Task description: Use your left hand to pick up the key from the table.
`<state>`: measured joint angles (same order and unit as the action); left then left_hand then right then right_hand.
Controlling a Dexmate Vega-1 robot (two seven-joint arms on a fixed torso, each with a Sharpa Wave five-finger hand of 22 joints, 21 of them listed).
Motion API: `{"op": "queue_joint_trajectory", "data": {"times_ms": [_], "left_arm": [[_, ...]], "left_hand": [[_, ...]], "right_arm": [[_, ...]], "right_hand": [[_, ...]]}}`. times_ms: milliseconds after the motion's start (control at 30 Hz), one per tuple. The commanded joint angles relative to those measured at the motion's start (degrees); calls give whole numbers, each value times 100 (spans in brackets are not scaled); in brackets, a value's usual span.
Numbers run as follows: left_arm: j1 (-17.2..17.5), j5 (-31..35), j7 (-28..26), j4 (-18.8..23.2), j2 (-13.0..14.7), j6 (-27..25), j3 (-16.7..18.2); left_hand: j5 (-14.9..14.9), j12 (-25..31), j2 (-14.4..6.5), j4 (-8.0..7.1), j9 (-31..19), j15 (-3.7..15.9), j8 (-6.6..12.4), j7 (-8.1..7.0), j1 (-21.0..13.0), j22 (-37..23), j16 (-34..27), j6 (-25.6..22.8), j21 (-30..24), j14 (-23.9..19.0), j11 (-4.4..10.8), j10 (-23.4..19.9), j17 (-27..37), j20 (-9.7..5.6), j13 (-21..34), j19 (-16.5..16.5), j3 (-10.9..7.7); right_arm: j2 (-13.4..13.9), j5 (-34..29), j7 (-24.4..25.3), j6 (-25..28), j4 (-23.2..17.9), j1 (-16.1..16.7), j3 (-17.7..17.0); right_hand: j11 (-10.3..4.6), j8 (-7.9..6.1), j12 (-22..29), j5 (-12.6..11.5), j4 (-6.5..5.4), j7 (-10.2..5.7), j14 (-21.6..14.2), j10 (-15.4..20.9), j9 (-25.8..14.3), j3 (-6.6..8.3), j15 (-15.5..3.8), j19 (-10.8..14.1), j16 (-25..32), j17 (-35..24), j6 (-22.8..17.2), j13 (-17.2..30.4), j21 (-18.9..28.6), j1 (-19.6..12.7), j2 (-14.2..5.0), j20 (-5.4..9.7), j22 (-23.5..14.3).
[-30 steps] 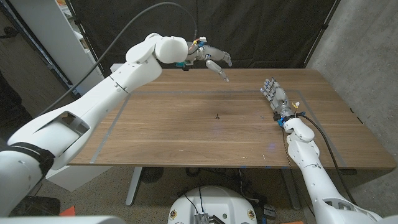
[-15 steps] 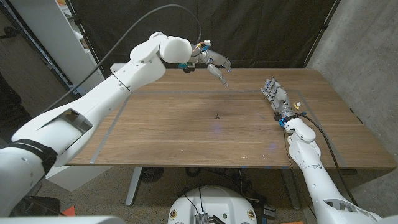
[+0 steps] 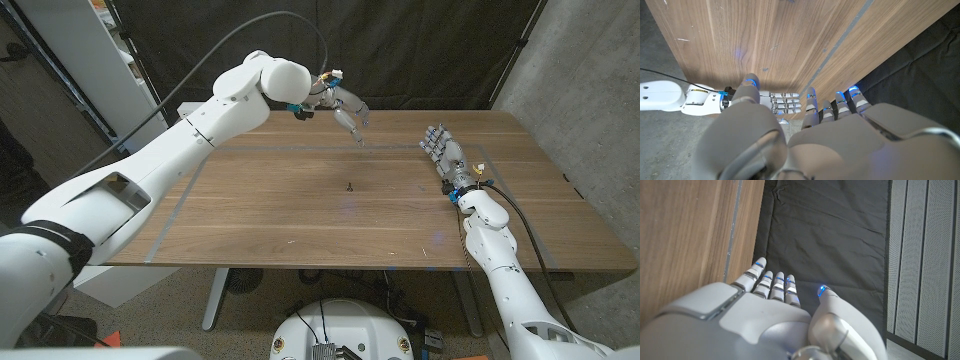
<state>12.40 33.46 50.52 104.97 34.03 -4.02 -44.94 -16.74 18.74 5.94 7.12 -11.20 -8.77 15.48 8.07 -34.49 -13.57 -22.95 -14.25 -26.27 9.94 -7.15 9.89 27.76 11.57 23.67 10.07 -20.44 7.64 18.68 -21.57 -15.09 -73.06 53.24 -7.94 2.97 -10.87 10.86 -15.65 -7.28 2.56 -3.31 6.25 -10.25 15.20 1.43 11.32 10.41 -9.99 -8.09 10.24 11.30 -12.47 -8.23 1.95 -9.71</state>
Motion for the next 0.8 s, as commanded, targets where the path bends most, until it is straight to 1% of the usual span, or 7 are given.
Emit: {"op": "queue_joint_trajectory", "data": {"times_ms": [33,167,267,400,467,600,800], "left_arm": [[-5,136,187,-20,17,18,-89],[20,259,108,-41,19,113,-129],[20,279,117,-83,-9,132,-134],[90,416,-52,-97,-22,113,-123],[130,412,-108,-143,-41,101,-106],[121,395,-84,-330,-122,94,-167],[103,327,-112,-529,-204,201,-239]], "left_hand": [[16,34,-13,4,-14,55,31,19,-84,-18,-36,-97,-23,415,42,233,21,52,22,741,5],[24,59,-53,11,-15,97,34,0,-127,-16,-62,-176,-44,352,69,186,15,45,27,672,-1],[37,86,-45,11,-16,108,41,39,-128,-13,-67,-251,-57,332,85,128,9,28,32,630,18],[66,147,-8,-4,-17,112,51,106,-90,-6,-99,-390,-94,226,102,-1,-5,-26,39,513,77],[72,164,2,-8,-16,132,44,99,-81,-4,-108,-409,-103,195,133,-36,-10,-31,41,485,93],[84,212,18,-14,-16,151,51,134,-69,2,-126,-522,-124,122,136,-134,-24,-31,46,411,130],[89,242,10,-16,-16,169,70,99,-77,8,-131,-657,-134,82,148,-189,-37,-61,50,373,148]], "right_arm": [[-5,1,31,10,-71,59,18],[-7,7,28,4,-57,63,21],[-6,12,22,-2,-43,63,22],[-3,12,17,-29,-32,66,20],[4,7,17,-34,-30,67,22],[12,7,23,-57,-12,55,14],[18,4,22,-69,32,38,15]], "right_hand": [[-30,-35,34,21,2,11,-49,45,-24,52,27,66,55,-28,-55,27,23,40,-3,-10,-27],[-27,-33,32,22,2,11,-50,49,-24,54,25,70,54,-28,-57,27,24,45,-2,-12,-26],[-22,-32,31,23,2,9,-53,53,-24,56,23,71,53,-28,-59,27,23,49,-1,-8,-26],[-33,-34,34,25,-1,16,-57,67,-24,56,28,75,53,-29,-72,27,23,57,0,-11,-27],[-32,-39,33,26,-4,8,-59,70,-24,54,28,75,53,-30,-89,27,23,65,3,-11,-27],[-33,-40,34,28,-8,9,-61,78,-24,52,29,76,53,-32,-97,27,22,76,6,-16,-27],[-27,-36,31,30,-12,11,-64,82,-24,50,28,77,52,-33,-98,28,21,87,9,-15,-27]]}}
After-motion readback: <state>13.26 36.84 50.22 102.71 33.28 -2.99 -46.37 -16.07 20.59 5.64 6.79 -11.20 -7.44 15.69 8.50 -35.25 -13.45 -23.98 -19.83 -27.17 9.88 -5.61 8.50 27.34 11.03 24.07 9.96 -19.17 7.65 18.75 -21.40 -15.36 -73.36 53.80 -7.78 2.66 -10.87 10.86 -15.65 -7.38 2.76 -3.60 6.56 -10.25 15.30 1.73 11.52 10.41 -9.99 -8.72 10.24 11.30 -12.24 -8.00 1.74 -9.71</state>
